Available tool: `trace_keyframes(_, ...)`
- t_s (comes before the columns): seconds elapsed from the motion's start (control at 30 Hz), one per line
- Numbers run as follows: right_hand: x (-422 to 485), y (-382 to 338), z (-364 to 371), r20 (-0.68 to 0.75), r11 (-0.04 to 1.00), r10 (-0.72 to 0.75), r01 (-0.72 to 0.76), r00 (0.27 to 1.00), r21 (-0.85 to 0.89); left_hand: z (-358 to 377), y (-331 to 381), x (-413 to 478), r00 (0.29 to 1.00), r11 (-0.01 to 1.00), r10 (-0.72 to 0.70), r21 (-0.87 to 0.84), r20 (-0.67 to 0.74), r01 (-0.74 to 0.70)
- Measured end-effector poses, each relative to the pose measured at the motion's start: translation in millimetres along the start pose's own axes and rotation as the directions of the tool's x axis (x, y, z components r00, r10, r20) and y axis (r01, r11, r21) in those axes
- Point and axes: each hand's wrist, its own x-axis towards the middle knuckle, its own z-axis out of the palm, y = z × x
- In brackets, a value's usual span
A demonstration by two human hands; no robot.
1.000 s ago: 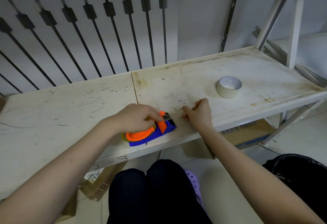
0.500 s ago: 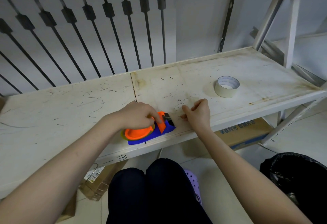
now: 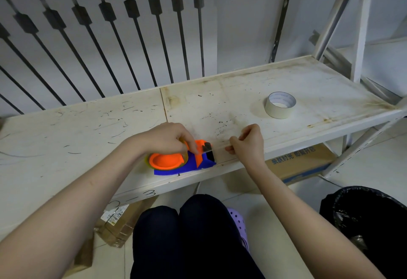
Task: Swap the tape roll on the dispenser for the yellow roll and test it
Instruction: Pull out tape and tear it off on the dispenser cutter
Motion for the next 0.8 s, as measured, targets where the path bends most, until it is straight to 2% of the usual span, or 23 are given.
trace_keyframes(0.17, -1, 0, -1, 0.026, 0.997, 0.063, -0.062, 0.998, -0.042, 0, 7, 6, 1.0, 0.992, 0.002, 0.13, -0.028, 0.002)
trace_keyframes(0.3, -9, -2, -3, 0.002, 0.995, -0.048, 0.048, 0.999, 0.093, 5, 13, 8, 0.994, 0.956, 0.065, 0.292, -0.09, -0.036)
trace_keyframes(0.4, -18, -3, -3, -0.037, 0.959, -0.144, 0.149, 0.989, 0.241, 12, 14, 10, 0.99, 0.932, 0.087, 0.359, -0.108, -0.042)
trace_keyframes(0.47, -23, -3, -1, -0.073, 0.936, -0.199, 0.211, 0.977, 0.28, 15, 14, 10, 0.986, 0.922, 0.092, 0.386, -0.137, -0.032)
trace_keyframes(0.7, -34, -5, 3, -0.114, 0.939, -0.255, 0.274, 0.96, 0.208, 21, 21, 9, 0.973, 0.863, 0.107, 0.506, -0.203, 0.011)
trace_keyframes(0.8, -40, -6, 4, -0.124, 0.935, -0.267, 0.288, 0.956, 0.207, 27, 21, 10, 0.961, 0.828, 0.154, 0.561, -0.231, 0.002)
